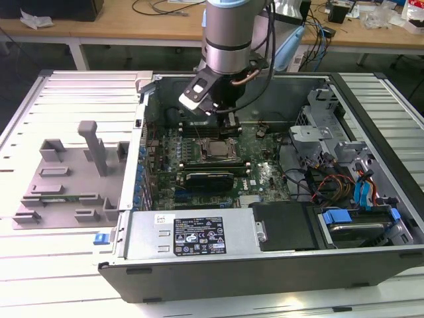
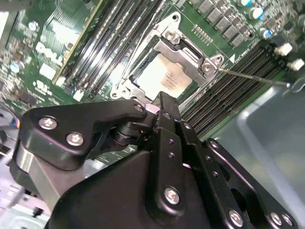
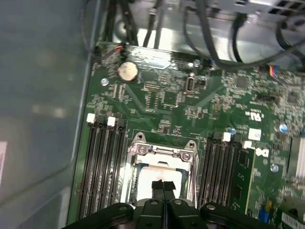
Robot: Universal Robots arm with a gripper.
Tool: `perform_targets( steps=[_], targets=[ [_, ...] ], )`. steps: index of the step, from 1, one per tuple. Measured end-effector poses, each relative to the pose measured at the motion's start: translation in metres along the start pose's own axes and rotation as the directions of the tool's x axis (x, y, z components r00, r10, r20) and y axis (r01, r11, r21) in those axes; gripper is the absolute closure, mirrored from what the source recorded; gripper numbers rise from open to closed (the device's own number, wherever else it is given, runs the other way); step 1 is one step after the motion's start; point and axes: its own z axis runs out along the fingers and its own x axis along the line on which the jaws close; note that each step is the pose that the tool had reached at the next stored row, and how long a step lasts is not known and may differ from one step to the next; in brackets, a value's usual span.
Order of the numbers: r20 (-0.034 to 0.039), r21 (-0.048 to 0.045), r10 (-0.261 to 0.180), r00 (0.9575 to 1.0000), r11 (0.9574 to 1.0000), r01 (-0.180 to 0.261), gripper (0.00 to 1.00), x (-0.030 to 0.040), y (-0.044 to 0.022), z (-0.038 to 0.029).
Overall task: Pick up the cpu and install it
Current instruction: 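Close the cpu cover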
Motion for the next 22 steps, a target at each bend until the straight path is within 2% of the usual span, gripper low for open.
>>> perform_targets(
  steps=[2, 3, 5, 9, 10, 12, 15, 16, 17, 18, 19, 20, 21, 22],
  targets=[
    [-0.0017, -0.0004, -0.044, 0.9991, 0.9991, 0.044, 0.89, 0.0000, 0.0000, 0.0000],
    [-0.0030, -0.0008, -0.076, 0.9971, 0.9971, 0.076, 0.89, 0.0000, 0.0000, 0.0001],
    [-0.0055, -0.0017, -0.141, 0.9899, 0.9899, 0.141, 0.89, 0.0000, 0.0000, 0.0001],
    [-0.0093, -0.0032, -0.240, 0.9708, 0.9709, 0.240, 0.89, 0.0000, 0.0000, 0.0002],
    [-0.0115, -0.0045, -0.299, 0.9543, 0.9543, 0.299, 0.89, 0.0000, 0.0000, 0.0004],
    [-0.0136, -0.0058, -0.357, 0.9340, 0.9341, 0.357, 0.89, 0.0000, 0.0000, 0.0004],
    [-0.0171, -0.0083, -0.453, 0.8914, 0.8915, 0.453, 0.89, 0.0000, 0.0000, 0.0006],
    [-0.0178, -0.0089, -0.474, 0.8802, 0.8804, 0.474, 0.89, 0.0000, 0.0000, 0.0007],
    [-0.0184, -0.0094, -0.491, 0.8710, 0.8712, 0.491, 0.89, 0.0000, 0.0000, 0.0007],
    [-0.0193, -0.0103, -0.517, 0.8556, 0.8558, 0.517, 0.89, 0.0000, 0.0000, 0.0008],
    [-0.0205, -0.0115, -0.552, 0.8338, 0.8340, 0.552, 0.89, 0.0000, 0.0000, 0.0009],
    [-0.0216, -0.0128, -0.586, 0.8102, 0.8105, 0.586, 0.89, 0.0000, 0.0000, 0.0010],
    [-0.0223, -0.0136, -0.608, 0.7933, 0.7936, 0.608, 0.89, 0.0000, -0.0001, 0.0011],
    [-0.0233, -0.0148, -0.637, 0.7709, 0.7712, 0.636, 0.89, 0.0000, -0.0001, 0.0012]
  ],
)
